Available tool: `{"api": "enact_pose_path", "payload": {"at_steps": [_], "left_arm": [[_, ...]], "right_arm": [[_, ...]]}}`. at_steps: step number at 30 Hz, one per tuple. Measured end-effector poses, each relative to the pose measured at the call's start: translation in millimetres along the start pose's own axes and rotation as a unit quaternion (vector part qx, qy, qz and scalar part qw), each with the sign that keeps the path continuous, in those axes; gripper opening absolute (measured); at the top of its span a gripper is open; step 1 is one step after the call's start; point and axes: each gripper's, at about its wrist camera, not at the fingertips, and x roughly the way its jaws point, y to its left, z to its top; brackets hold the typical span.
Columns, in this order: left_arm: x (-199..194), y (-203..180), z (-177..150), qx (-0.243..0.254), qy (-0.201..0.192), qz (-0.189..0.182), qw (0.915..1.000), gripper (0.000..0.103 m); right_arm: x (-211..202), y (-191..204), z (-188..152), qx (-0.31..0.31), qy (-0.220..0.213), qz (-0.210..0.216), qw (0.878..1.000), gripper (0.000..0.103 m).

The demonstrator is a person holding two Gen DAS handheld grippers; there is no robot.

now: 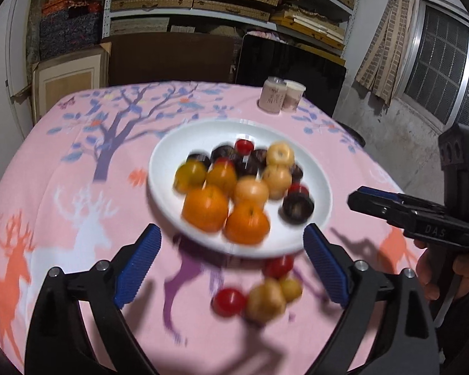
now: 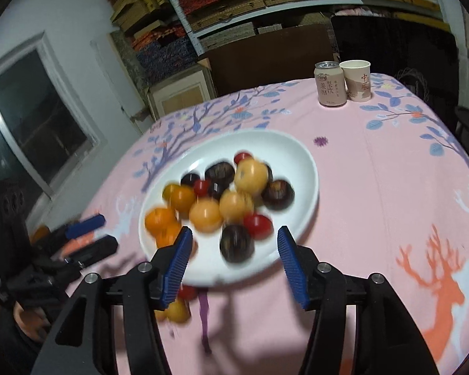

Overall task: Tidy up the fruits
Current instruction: 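Grasp a small yellow-brown fruit with the right tool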

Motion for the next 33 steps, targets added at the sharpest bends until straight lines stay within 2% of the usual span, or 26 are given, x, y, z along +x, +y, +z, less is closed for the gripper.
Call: {"api": "enact_pose_path", "payload": {"at_steps": [3,5,7,9,14,21,33], "left_arm": [[-9,9,-35,0.001,0.013,0.020,0.9997,0.090],[-8,14,-51,0.003,0.019,0.037,0.9991,0.090],[-7,19,-60,-0.004,0.025,0.037,0.9990,0.090],[-8,23,-63,-0.008,0.020,0.035,0.9991,0.090],[-7,34,-65,-0.025,0.023,0.029,0.9990,0.090],[-3,45,-63,-0.050,0.032,0.020,0.9980,0.090],[0,29,-63,-0.012,0.032,0.031,0.9989,0.090]], "right_arm": [[0,21,-36,-0.039,0.020,-0.010,0.999,0.057],[4,35,-53,-0.053,0.033,-0.005,0.998,0.057],[8,43,-61,-0.057,0.040,-0.006,0.998,0.057],[13,52,-67,-0.068,0.046,-0.010,0.997,0.049],[23,68,-71,-0.106,0.051,-0.034,0.992,0.036],[39,80,-63,-0.126,0.060,-0.040,0.989,0.035],[62,90,-58,-0.138,0.073,-0.045,0.987,0.031]]}}
